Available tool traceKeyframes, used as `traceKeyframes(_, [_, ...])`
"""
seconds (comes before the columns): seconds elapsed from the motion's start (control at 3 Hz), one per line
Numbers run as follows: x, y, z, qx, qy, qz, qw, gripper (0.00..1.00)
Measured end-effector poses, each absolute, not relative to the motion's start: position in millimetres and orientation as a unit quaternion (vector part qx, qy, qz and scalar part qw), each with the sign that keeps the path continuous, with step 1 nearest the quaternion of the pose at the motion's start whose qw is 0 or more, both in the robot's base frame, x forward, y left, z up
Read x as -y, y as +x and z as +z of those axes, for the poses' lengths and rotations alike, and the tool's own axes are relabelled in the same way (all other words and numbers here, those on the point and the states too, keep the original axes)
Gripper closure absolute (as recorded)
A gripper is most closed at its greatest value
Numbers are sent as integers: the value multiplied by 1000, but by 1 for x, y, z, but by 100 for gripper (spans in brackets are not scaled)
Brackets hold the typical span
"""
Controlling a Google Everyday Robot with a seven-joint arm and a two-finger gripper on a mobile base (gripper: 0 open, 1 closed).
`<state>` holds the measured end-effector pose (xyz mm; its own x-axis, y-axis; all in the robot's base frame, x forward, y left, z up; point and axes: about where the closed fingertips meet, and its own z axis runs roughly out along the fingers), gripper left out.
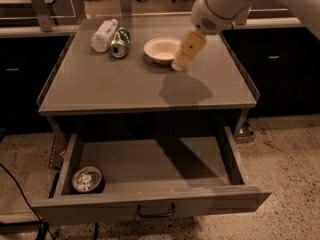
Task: Place green can into top drawer
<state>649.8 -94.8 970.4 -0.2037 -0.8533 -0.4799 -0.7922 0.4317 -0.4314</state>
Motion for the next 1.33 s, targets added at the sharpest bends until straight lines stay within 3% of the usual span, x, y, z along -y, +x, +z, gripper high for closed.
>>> traceKeyframes(1.33, [-50,796,957,-739,-549,-3,390,0])
